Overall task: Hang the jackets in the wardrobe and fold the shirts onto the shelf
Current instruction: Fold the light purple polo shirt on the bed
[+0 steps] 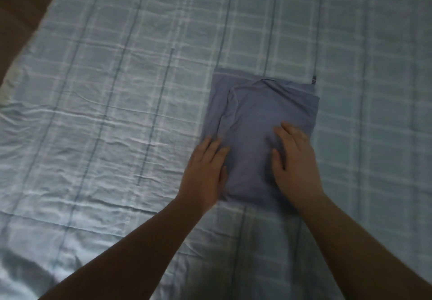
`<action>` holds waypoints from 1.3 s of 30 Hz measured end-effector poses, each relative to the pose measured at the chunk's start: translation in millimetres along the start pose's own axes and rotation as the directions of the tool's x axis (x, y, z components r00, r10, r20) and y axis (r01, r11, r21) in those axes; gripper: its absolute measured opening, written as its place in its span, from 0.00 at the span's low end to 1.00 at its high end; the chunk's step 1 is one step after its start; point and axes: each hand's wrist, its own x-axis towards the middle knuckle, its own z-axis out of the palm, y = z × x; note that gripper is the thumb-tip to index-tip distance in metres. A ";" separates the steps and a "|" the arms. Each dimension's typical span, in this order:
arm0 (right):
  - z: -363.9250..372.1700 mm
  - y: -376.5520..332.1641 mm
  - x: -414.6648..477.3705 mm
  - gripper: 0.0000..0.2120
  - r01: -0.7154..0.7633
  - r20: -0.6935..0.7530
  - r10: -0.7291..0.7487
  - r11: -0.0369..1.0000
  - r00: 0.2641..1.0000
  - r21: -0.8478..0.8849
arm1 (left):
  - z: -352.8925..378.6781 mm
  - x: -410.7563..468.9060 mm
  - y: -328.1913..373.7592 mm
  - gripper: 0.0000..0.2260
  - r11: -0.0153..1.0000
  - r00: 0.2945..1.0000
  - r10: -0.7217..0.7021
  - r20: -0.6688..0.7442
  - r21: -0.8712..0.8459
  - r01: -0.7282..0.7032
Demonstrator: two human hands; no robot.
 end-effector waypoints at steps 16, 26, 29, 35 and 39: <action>-19.9 -1.3 -88.1 0.10 -0.868 0.313 0.813 0.426 0.490 0.255 | -52.0 -5.8 11.9 0.14 0.294 0.469 -0.652 0.596 -0.372 0.881; -34.7 -9.4 -137.3 0.03 -0.737 0.365 0.757 0.219 0.542 0.639 | -51.3 -63.1 12.7 0.13 -0.223 0.579 -0.347 0.738 -0.664 0.714; -28.8 7.3 -177.5 0.12 -0.824 0.407 0.765 0.274 0.499 0.496 | -48.1 -93.9 26.4 0.02 -0.121 0.511 -0.417 0.751 -0.603 0.788; -38.8 5.6 -219.1 0.13 -0.874 0.440 0.764 0.340 0.472 0.347 | -46.3 -136.3 35.0 0.09 -0.070 0.428 -0.367 0.826 -0.483 0.873; -54.2 -2.6 -215.9 0.11 -0.865 0.410 0.770 0.365 0.489 0.344 | -60.7 -129.7 26.6 0.12 -0.020 0.360 -0.292 0.886 -0.382 0.924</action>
